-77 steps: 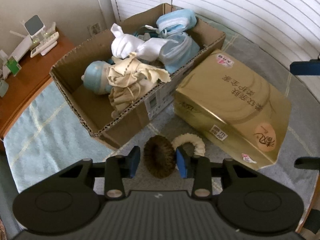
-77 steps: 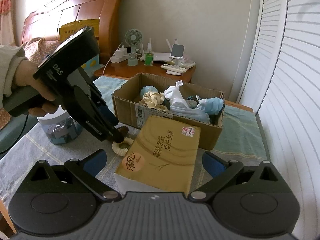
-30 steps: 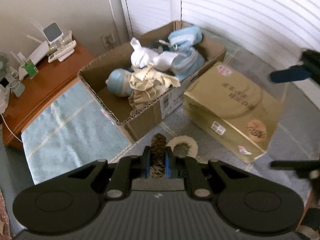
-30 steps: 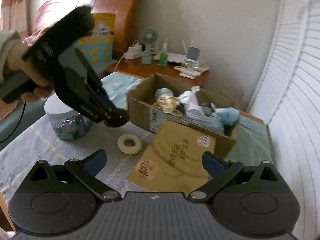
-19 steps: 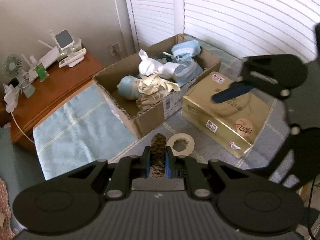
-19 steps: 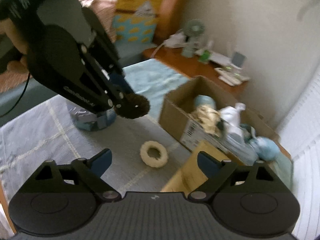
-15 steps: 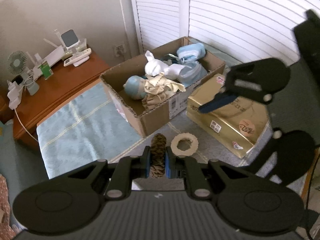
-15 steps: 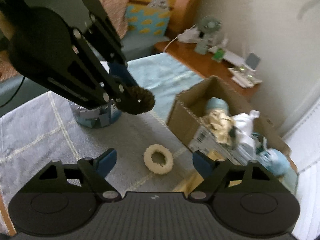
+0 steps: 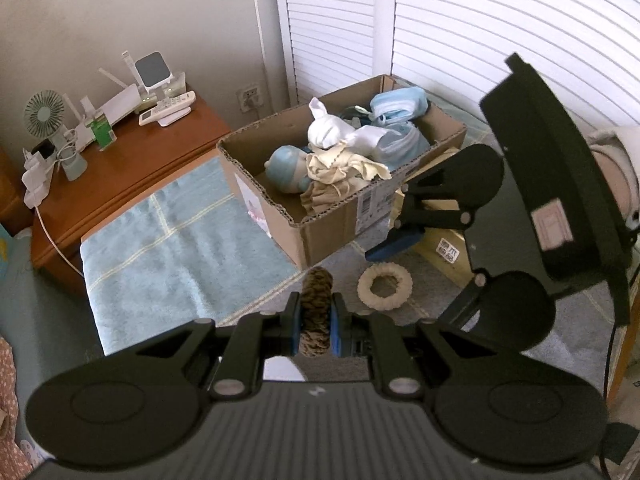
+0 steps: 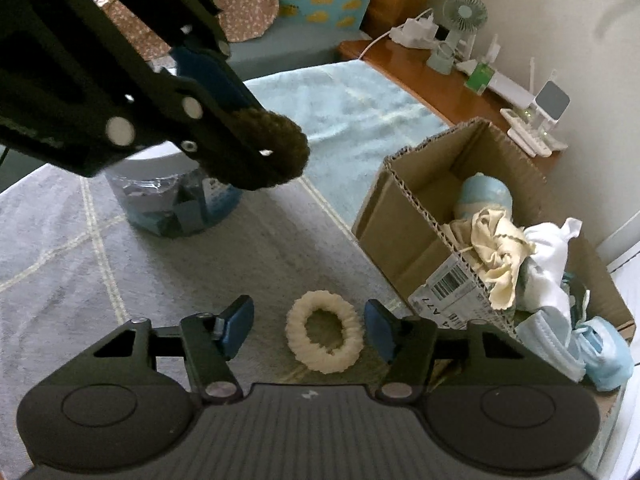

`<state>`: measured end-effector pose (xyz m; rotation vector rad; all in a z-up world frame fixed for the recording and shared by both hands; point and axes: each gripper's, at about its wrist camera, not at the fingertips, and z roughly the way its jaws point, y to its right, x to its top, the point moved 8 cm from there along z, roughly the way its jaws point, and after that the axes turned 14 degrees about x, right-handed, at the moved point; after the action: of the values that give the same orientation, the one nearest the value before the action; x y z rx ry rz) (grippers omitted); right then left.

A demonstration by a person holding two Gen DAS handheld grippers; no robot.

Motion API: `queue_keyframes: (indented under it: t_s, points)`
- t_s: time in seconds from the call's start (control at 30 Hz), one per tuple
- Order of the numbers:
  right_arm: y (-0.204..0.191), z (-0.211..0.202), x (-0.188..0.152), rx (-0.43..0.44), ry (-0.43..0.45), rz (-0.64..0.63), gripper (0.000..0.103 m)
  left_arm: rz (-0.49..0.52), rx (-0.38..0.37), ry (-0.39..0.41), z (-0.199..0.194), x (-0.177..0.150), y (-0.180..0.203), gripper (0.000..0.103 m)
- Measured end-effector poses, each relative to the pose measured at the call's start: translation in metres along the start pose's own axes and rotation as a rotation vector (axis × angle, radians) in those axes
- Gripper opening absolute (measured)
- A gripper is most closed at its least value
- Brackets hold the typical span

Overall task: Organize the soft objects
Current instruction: 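Grasp the cream fluffy ring with the right tool while the left tool holds the brown ring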

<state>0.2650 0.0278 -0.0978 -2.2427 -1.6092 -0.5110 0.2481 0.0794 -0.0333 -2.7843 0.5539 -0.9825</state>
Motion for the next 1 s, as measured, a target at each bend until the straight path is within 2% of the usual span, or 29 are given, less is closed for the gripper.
queue_keyframes:
  t_s: [0.1, 0.17, 0.33, 0.43, 0.67, 1.0]
  points:
    - [0.003, 0.0, 0.001, 0.007, -0.006, 0.003, 0.066, -0.001, -0.002, 0.0, 0.0, 0.0, 0.0, 0.012]
    - [0.005, 0.0, 0.001, 0.018, -0.009, 0.007, 0.062, -0.002, -0.005, -0.001, 0.001, 0.0, 0.0, 0.012]
    - [0.009, -0.002, 0.002, 0.01, -0.006, 0.013, 0.042, -0.002, -0.008, -0.002, 0.002, -0.001, 0.0, 0.012]
    - [0.009, -0.004, 0.001, 0.009, -0.003, 0.01, 0.035, -0.004, -0.008, -0.002, 0.002, -0.001, 0.0, 0.012]
    - [0.004, -0.012, 0.002, 0.007, 0.026, 0.028, 0.033, -0.004, -0.005, -0.004, -0.001, -0.003, 0.0, 0.012]
    - [-0.016, -0.064, 0.011, -0.038, 0.129, 0.017, 0.033, -0.004, 0.004, 0.041, -0.024, 0.004, 0.0, 0.012]
